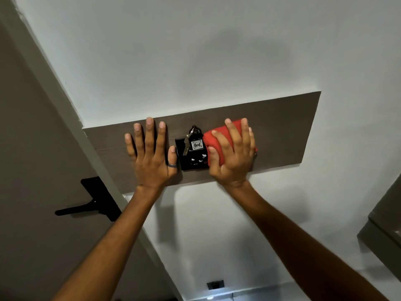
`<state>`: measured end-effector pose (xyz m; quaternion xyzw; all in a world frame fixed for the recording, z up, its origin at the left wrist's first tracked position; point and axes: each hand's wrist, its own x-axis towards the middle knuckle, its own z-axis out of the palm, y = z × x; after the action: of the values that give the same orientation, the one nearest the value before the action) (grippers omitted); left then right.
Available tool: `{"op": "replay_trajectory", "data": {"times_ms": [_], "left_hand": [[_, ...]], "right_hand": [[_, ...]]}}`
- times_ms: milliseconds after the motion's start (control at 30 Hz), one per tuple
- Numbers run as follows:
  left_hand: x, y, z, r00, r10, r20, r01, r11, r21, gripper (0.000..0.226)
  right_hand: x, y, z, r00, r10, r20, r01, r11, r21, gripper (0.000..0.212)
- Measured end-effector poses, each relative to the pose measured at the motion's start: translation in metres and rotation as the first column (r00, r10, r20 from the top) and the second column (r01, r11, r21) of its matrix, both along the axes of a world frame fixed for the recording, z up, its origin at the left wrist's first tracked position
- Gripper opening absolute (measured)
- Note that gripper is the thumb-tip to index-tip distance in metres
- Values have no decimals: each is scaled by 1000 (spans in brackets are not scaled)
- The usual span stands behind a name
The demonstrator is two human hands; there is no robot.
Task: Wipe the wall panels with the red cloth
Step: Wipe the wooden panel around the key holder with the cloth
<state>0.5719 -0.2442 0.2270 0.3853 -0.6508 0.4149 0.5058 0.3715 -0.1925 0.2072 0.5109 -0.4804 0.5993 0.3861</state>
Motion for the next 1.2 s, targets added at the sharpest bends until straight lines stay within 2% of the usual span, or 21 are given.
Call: {"op": "replay_trajectory", "data": {"times_ms": [33, 67, 200, 233, 267, 333, 367, 400, 467, 500, 567, 633, 733, 767, 867, 900, 967, 1000, 1100, 1133, 1200], "left_hand": [[0, -1, 0, 1000, -6, -2, 6, 1000, 5, 61], [1, -2, -2, 1000, -18, -2, 18, 1000, 10, 61], [2, -4, -4, 1000, -24, 0, 24, 1000, 6, 61], [2, -4, -4, 1000, -24, 4, 24, 1000, 7, 62], [3, -4, -4, 1000, -25, 11, 25, 1000, 9, 62], [5, -3, -3, 1000, -24, 17, 23, 1000, 12, 63], [5, -3, -3, 1000, -26, 13, 26, 1000, 12, 63], [6, -2, -2, 999, -34, 9, 34, 999, 16, 63], [6, -1, -3, 998, -58, 1, 58, 998, 21, 62], [5, -1, -3, 997, -71, -7, 71, 997, 27, 62], [6, -2, -3, 995, -95, -24, 96, 994, 44, 62], [9, -3, -4, 994, -105, -5, 105, 994, 28, 60], [11, -5, -3, 996, -89, 22, 89, 996, 17, 59], [12, -5, -3, 996, -87, 20, 87, 996, 25, 59], [13, -5, -6, 996, -85, 16, 84, 996, 33, 58], [13, -5, -6, 997, -80, 18, 79, 996, 35, 58], [13, -4, -4, 997, -78, 19, 77, 996, 41, 58], [13, -4, -4, 997, -72, 18, 71, 997, 44, 57], [12, -2, -5, 997, -71, 17, 70, 996, 55, 58], [13, -2, -5, 997, -72, 19, 71, 996, 54, 58], [13, -3, -4, 998, -70, 11, 69, 996, 52, 58]], "right_hand": [[11, -1, -2, 998, -7, 67, 7, 1000, -5, 35], [15, -1, -7, 998, -14, 65, 14, 1000, -6, 36], [-22, 11, -27, 961, -106, -256, 99, 994, -41, 33], [-29, 15, -32, 963, -114, -246, 111, 993, -24, 31], [-29, 19, -35, 981, -108, -163, 110, 994, 6, 29], [-15, 26, -36, 989, -36, 140, 33, 999, 26, 31], [-2, 28, -35, 974, 16, 224, -18, 1000, 3, 33], [16, 28, -36, 976, 53, 209, -49, 999, -20, 36], [50, 22, -38, 998, 51, -20, -52, 999, -18, 40], [61, 16, -37, 991, 6, -133, -8, 1000, -11, 40], [65, 3, -32, 967, -102, -235, 97, 995, -35, 39], [64, -9, -32, 969, -150, -196, 138, 987, -78, 38], [85, -17, -36, 995, -96, 27, 98, 990, -96, 40], [87, -17, -37, 995, -93, 29, 96, 991, -92, 40], [64, -17, -39, 978, -143, -151, 126, 985, -120, 43], [60, -18, -38, 986, -134, -96, 122, 985, -119, 45], [71, -17, -35, 988, -101, 113, 113, 989, -100, 46], [78, -16, -36, 986, -103, 130, 116, 988, -99, 45], [61, -18, -44, 977, -151, -149, 135, 985, -110, 43], [59, -18, -44, 983, -138, -125, 124, 986, -110, 44], [74, -18, -41, 992, -109, 64, 114, 989, -89, 43]]}}
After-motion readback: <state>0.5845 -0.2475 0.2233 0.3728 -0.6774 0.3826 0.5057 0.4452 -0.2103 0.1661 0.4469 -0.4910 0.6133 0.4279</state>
